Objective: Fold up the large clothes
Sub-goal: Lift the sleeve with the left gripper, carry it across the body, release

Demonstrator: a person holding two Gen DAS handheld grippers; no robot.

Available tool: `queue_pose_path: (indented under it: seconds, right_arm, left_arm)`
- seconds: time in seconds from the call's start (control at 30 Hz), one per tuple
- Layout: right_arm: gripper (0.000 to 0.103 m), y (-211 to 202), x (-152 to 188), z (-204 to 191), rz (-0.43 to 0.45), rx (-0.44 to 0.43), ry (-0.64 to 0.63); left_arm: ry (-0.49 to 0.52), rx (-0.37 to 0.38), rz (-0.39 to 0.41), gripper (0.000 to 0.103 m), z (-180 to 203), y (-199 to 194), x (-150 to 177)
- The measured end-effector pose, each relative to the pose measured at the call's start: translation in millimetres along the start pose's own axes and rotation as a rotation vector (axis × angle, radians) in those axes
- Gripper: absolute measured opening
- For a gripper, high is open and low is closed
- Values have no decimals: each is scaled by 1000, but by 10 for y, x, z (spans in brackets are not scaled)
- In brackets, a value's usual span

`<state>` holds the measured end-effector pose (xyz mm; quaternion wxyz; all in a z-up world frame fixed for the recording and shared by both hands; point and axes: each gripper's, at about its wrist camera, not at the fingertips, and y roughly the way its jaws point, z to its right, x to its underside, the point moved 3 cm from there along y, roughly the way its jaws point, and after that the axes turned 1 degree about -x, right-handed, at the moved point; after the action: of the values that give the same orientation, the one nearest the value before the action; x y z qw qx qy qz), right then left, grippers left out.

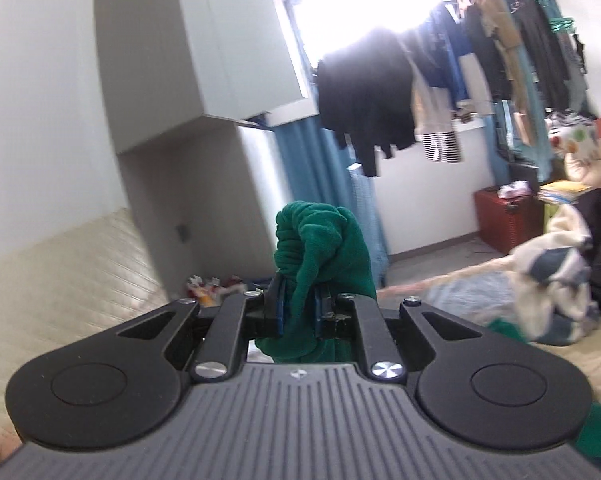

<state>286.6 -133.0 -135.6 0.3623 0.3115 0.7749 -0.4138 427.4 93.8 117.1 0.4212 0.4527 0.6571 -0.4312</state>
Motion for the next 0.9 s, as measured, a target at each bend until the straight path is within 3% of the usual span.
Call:
queue_pose_path:
  seconds: [0.27, 0.63, 0.77, 0.9]
  right_arm:
    - [78, -321, -203, 493, 28, 43, 117]
    - [79, -700, -408, 1290, 127, 176, 261]
    - [80, -746, -424, 1560, 167, 188, 344]
    - [81, -647, -404, 1699, 148, 195, 376]
  left_arm:
    - [-129, 235, -87, 15, 1202, -38, 586]
    - [-158, 454, -231, 16, 2626, 371, 1574]
    - [-179, 508, -274, 16, 2916, 450, 1857]
    - [-196, 516, -310, 16, 2988, 545, 1998]
